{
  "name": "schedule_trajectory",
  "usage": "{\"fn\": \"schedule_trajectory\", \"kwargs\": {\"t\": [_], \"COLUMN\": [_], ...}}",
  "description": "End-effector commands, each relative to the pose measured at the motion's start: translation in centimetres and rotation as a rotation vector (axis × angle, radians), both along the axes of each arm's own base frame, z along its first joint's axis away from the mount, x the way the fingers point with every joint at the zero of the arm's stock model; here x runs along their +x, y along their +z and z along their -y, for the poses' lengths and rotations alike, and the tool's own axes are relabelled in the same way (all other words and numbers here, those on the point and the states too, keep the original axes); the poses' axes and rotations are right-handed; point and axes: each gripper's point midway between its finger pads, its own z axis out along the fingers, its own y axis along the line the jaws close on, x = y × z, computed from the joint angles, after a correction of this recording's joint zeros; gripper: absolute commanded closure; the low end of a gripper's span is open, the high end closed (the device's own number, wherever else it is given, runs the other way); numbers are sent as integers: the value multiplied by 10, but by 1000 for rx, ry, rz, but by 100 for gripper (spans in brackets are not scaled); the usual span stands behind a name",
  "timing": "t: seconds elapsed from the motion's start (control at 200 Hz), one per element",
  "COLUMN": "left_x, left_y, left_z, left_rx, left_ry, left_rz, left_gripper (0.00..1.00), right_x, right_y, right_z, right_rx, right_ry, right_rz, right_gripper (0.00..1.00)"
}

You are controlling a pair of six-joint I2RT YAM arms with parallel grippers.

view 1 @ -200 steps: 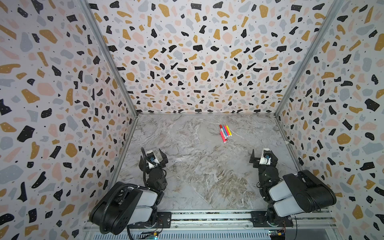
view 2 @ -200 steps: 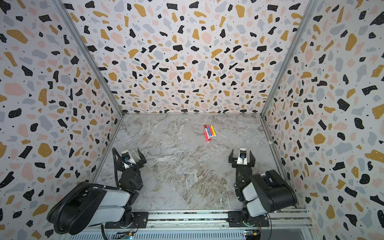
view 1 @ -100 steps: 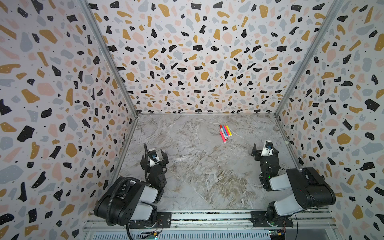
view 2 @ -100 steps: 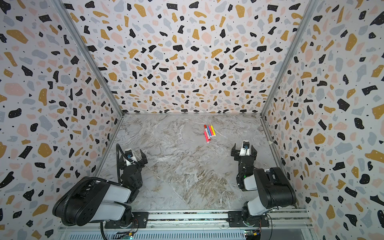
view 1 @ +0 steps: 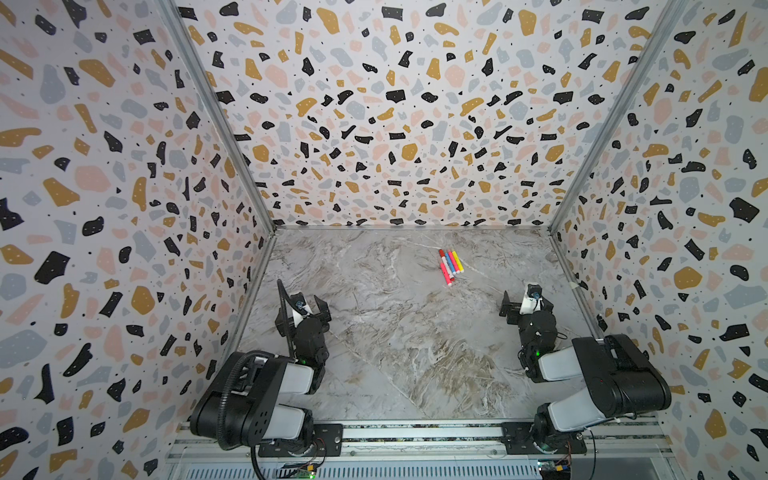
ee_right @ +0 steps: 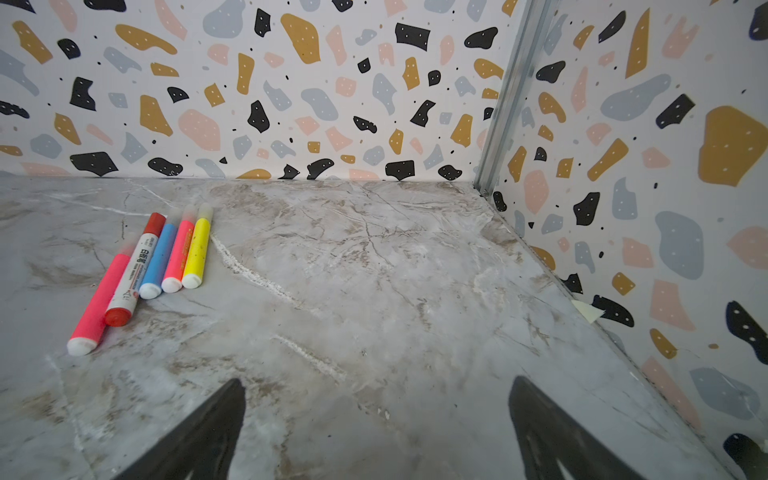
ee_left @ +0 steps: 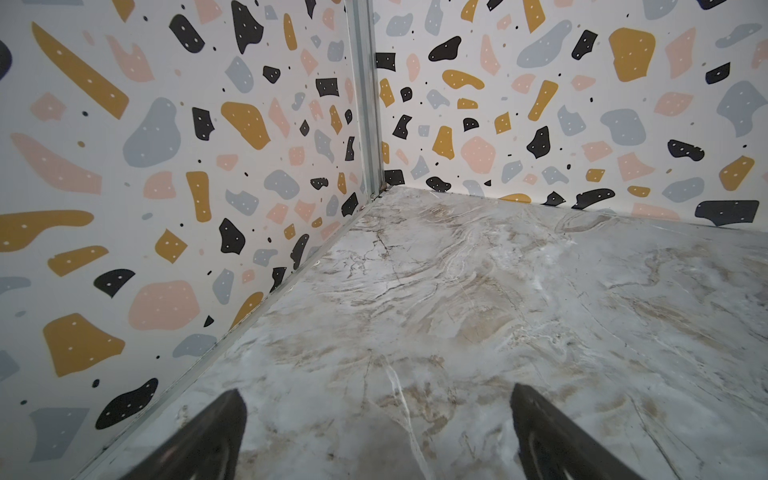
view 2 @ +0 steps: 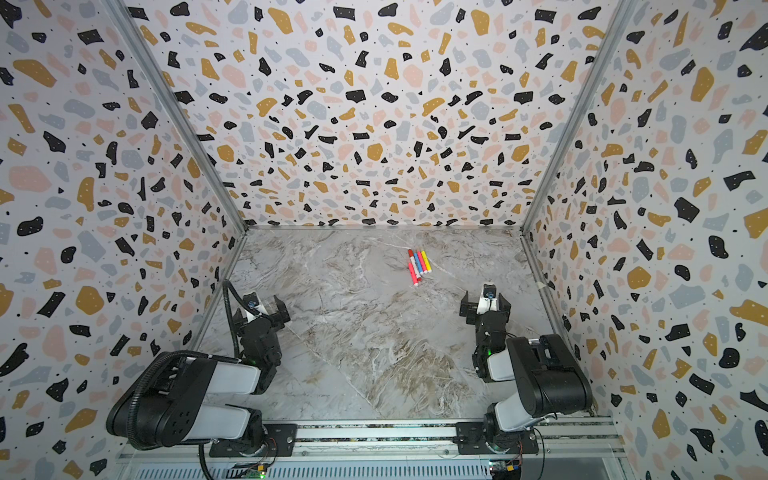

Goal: Insert the pens into the pen caps

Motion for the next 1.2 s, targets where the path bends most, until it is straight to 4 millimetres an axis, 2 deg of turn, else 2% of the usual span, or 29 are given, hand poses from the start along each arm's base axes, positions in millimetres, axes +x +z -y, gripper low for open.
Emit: {"fn": "schedule_trajectory", "kwargs": {"t": [0.0,1.191], "left_x": [1,0], "left_y": [11,12], "left_z": [-1,-6], "left_rx": [-19,-20], "left_ry": [4,26], "left_rz": [51,55], "left_gripper": [1,1], "right_x": [0,-1], "right_y": [6,7], "right_z": [1,-1], "right_rx": [14,8], "right_ry": [-2,0], "right_rz": [17,19], "right_gripper": [1,1]}}
